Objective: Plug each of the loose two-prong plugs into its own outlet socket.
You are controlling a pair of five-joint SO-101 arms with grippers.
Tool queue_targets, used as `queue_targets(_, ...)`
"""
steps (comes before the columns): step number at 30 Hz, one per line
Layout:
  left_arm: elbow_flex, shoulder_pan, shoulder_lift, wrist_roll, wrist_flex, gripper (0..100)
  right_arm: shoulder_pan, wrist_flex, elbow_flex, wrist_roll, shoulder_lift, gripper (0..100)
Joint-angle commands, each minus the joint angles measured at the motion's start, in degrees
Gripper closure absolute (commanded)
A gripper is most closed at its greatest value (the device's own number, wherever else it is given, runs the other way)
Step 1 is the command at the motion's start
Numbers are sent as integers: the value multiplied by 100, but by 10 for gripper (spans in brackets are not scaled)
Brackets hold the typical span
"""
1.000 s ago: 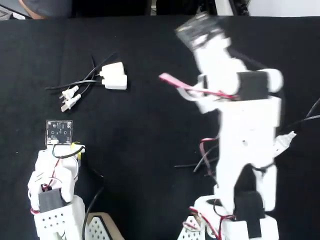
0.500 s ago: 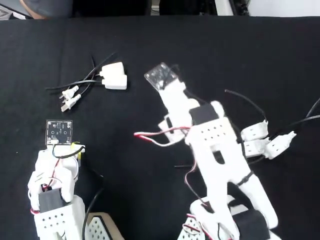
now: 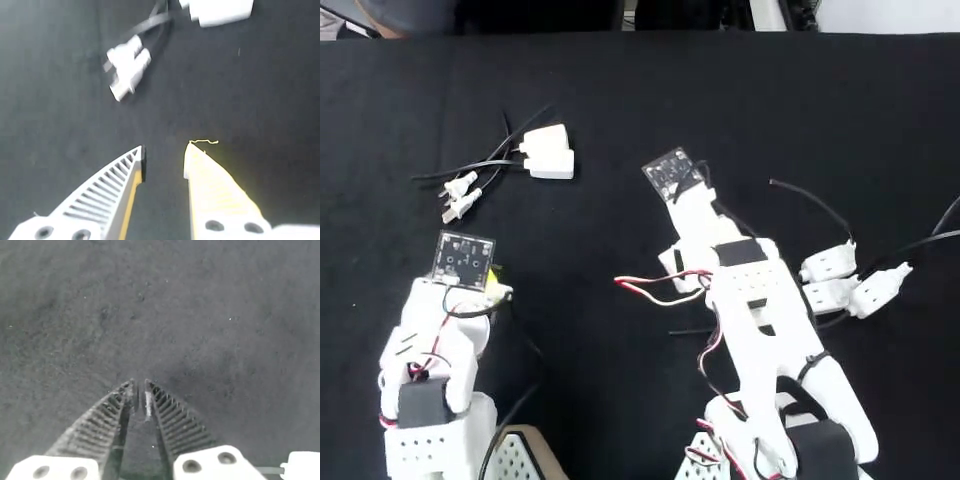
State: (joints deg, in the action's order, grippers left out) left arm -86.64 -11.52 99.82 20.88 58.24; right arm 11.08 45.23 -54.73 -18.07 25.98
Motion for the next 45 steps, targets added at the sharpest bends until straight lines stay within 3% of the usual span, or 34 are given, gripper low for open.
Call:
queue_targets(1,892,48,-1055,-360,-642,852,-316,-114,57,123,180,986)
queue_targets(8,3029,110,-5046,-1512,-1916,852,-501,-132,48,123,180,986)
queue_targets(20,6299,813,-10048,-1530,-2927,855,-501,-413,-92,123,180,986)
queue_targets(29,7732,804,-11771,-1556,-3763,855,-501,-431,-110,123,180,986)
queue_targets(41,8048,602,-12510,-1574,-4035,855,-501,-431,-119,114,180,986)
queue_targets(45,8057,277,-12695,-2356,-4018,854,-501,-651,-242,97,180,986)
